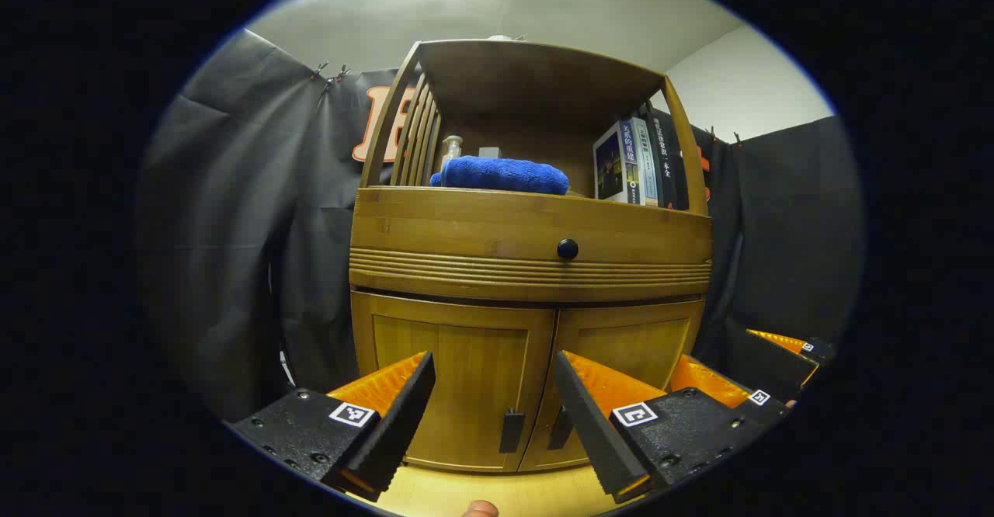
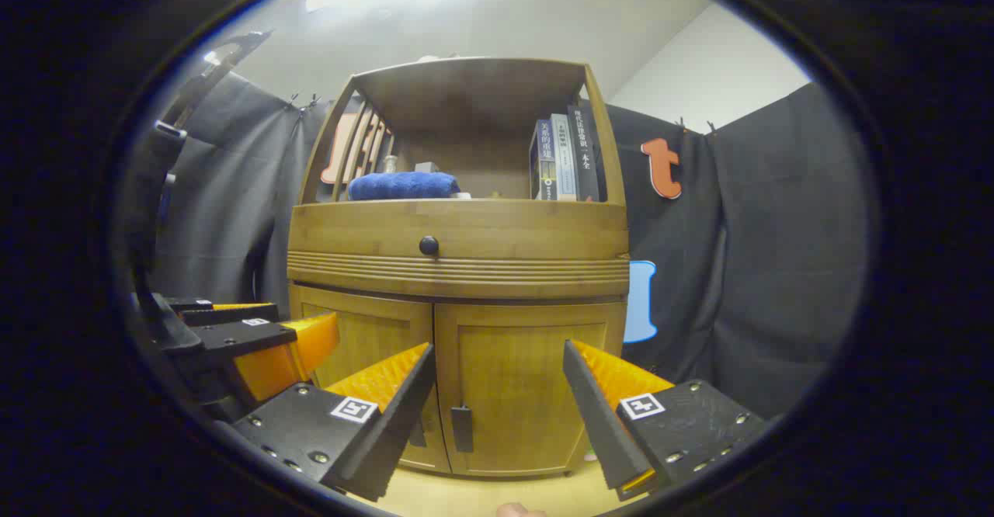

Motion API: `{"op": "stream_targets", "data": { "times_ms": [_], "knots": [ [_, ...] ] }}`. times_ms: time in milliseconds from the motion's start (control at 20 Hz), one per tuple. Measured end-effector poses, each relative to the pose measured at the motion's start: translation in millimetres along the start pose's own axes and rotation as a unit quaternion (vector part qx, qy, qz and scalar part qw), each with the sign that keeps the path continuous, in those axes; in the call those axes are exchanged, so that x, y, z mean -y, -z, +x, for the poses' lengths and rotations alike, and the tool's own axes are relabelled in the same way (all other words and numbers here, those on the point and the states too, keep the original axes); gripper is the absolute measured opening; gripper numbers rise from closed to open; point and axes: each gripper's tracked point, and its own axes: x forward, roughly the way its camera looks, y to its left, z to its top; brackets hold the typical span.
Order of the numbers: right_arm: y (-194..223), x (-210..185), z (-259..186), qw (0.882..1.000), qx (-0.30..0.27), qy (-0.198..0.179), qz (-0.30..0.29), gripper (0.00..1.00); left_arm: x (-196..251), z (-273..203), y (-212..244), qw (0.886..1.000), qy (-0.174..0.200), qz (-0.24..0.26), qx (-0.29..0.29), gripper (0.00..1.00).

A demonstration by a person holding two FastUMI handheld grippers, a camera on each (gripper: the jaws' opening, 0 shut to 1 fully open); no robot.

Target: Open the right door of the double-door shoe cabinet with the right hand, and open the left door with the left hand.

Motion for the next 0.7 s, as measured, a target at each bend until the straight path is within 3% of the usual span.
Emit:
{"op": "stream_targets", "data": {
  "times_ms": [250, 600, 700],
  "knots": [
    [-0.8, 4.0, -0.7, 1.000, 0.001, 0.004, 0.001, 0.96, -1.1, -1.6, -0.1, 1.000, -0.006, 0.003, -0.002, 0.95],
    [3.0, 12.9, -6.3, 1.000, -0.011, 0.027, 0.011, 0.99, 9.7, 1.3, 7.0, 1.000, 0.019, -0.006, -0.009, 0.92],
    [4.8, 16.9, -8.1, 0.999, -0.011, 0.032, 0.015, 0.99, 15.0, 3.1, 9.8, 1.000, 0.026, -0.006, -0.015, 0.95]
  ]
}}
